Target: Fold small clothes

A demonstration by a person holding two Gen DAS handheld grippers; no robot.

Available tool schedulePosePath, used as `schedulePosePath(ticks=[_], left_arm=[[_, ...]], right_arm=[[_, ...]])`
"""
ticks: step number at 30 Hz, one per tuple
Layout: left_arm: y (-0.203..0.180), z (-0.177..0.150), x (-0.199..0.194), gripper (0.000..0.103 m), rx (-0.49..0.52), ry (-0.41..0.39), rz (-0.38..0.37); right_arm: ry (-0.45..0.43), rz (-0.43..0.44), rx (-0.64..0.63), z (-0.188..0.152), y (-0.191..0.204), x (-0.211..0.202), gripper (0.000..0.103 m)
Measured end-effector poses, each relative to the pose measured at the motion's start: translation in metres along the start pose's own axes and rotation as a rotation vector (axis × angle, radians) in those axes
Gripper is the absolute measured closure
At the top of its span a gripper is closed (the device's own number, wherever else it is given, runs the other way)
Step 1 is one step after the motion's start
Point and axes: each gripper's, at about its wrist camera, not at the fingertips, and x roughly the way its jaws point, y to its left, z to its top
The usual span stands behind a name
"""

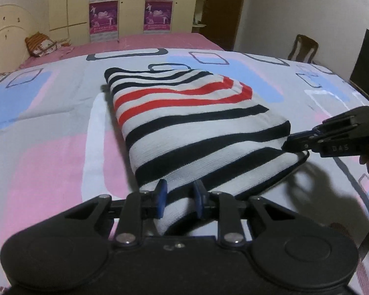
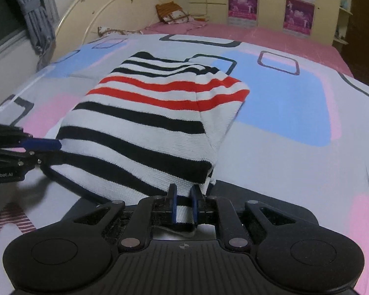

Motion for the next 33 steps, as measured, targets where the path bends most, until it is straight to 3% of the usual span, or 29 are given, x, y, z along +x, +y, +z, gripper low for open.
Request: schedulePosePath(ticks=[3,7,24,26,27,28,29,30,31,33], left_arm=[[-0.003,0.001,-0.005,0.078,-0.001,0.001,0.02],[-0.014,-0.006,-0.005,0.078,-0.028,0.003,0.063],[-0.031,-0.01,-0.013,0.079,-0.093,-0.003,0.174],[-0.033,-0.01,-0.021,0.077,-0.121,-0.009,0.183],[-0.036,-0.01,-0.029,0.066,-0.13,-0.026,0.185],[-0.041,-0.012,-0.038,0.044,-0.135,-0.046,0.188],[-0.047,-0.015,-0.047,0.029,-0.137,-0.069,0.207],[-0.055,-0.018,-0.058,0.003,-0.135,-0.102,0.238],[-0.063,-0.021,-0.069,0.0,-0.128,-0.136,0.262],[-0.074,-0.025,-0.083,0.0,-0.138,-0.147,0.249]], right_arm=[[-0.055,0.019,0.029,-0.001,-0.001,-0.022,0.092],[0.006,0.003,0.008,-0.012,0.002,-0.007,0.092],[0.018,0.018,0.003,-0.01,0.001,-0.01,0.091],[-0.005,0.019,0.028,-0.01,-0.002,-0.022,0.091],[-0.046,0.015,0.047,-0.012,-0.003,-0.036,0.091],[-0.07,0.001,0.065,-0.014,-0.003,-0.045,0.08],[-0.083,-0.016,0.081,-0.017,-0.004,-0.054,0.034],[-0.114,-0.036,0.091,-0.022,-0.004,-0.066,0.013],[-0.162,-0.061,0.091,-0.028,-0.001,-0.076,0.0],[-0.186,-0.082,0.079,-0.039,0.001,-0.093,0.0]])
